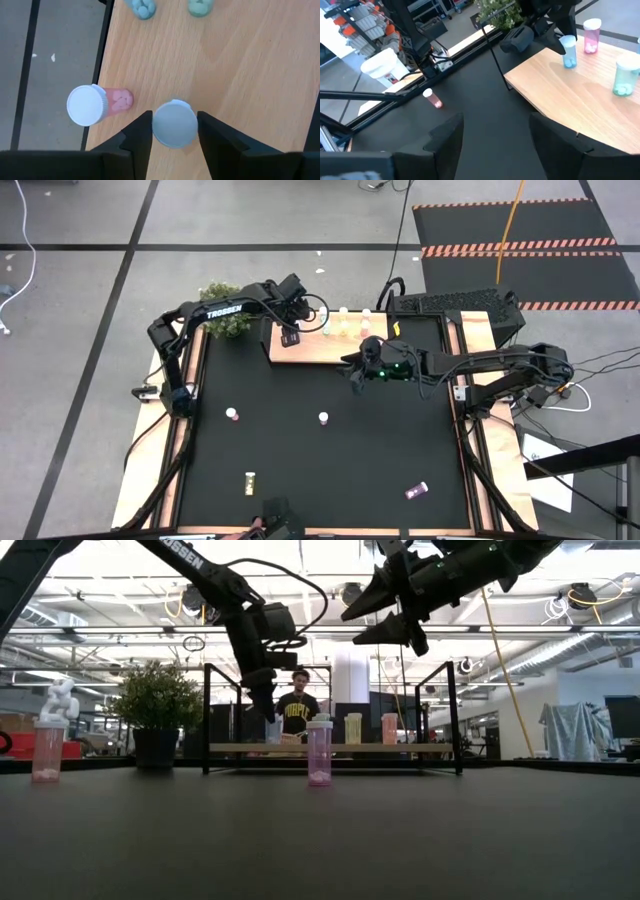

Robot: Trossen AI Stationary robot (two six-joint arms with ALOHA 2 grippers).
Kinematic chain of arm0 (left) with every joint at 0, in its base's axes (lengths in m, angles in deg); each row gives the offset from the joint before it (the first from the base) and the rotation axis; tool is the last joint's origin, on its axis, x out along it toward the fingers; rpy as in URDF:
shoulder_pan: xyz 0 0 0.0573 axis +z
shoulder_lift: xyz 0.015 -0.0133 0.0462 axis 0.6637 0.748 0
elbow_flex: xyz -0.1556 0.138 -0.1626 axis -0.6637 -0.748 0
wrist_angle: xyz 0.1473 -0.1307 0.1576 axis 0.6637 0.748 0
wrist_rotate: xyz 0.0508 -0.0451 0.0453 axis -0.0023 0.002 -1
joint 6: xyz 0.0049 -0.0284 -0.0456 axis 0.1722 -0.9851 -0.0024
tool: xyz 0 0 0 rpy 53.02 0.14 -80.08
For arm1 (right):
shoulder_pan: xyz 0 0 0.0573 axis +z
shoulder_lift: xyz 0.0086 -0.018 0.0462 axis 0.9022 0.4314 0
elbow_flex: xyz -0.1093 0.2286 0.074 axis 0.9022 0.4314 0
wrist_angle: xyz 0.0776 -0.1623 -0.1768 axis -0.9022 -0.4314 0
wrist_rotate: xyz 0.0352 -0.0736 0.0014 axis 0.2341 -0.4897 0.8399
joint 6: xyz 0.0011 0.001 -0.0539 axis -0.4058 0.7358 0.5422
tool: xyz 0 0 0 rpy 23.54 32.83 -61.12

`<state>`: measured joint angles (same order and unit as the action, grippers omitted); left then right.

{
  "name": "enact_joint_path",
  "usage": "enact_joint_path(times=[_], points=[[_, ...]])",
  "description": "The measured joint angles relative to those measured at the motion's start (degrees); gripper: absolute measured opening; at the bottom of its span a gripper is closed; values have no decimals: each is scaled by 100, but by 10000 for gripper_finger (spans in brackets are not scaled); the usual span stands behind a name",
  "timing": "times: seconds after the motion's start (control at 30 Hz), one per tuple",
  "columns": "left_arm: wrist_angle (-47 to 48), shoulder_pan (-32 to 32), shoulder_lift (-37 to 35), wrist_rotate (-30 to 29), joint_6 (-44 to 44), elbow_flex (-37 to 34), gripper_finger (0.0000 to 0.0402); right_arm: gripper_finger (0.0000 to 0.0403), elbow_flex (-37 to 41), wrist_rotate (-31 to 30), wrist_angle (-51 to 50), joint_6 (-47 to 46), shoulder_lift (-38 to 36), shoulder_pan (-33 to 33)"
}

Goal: Pick and place medicine bottles onto shelf by color
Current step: Put the blue pill bottle on the shelf aligned with the other blue pill bottles

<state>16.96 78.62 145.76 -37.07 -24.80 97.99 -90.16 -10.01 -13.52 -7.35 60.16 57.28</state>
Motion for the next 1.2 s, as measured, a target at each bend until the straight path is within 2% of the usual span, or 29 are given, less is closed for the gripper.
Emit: enact_joint_path(times=[0.17,0.3,0.43,0.7,0.87,1.03,1.2], points=[[11,0,0,0,-12,0,183,239,0,-1,-13,22,3,-2],[20,0,0,0,-10,0,187,239,0,-1,-16,69,3,-2],[17,7,0,0,-10,0,173,237,0,-1,-17,125,0,-2],[15,11,0,-1,-36,0,118,236,0,-1,-15,127,-8,-2],[15,11,0,-2,-49,0,126,236,2,1,-35,181,-47,-2],[15,11,0,-4,-179,1,135,236,11,-5,-156,528,-646,-30],[15,11,-1,-8,-196,2,122,235,11,-38,-298,769,-1609,-244]])
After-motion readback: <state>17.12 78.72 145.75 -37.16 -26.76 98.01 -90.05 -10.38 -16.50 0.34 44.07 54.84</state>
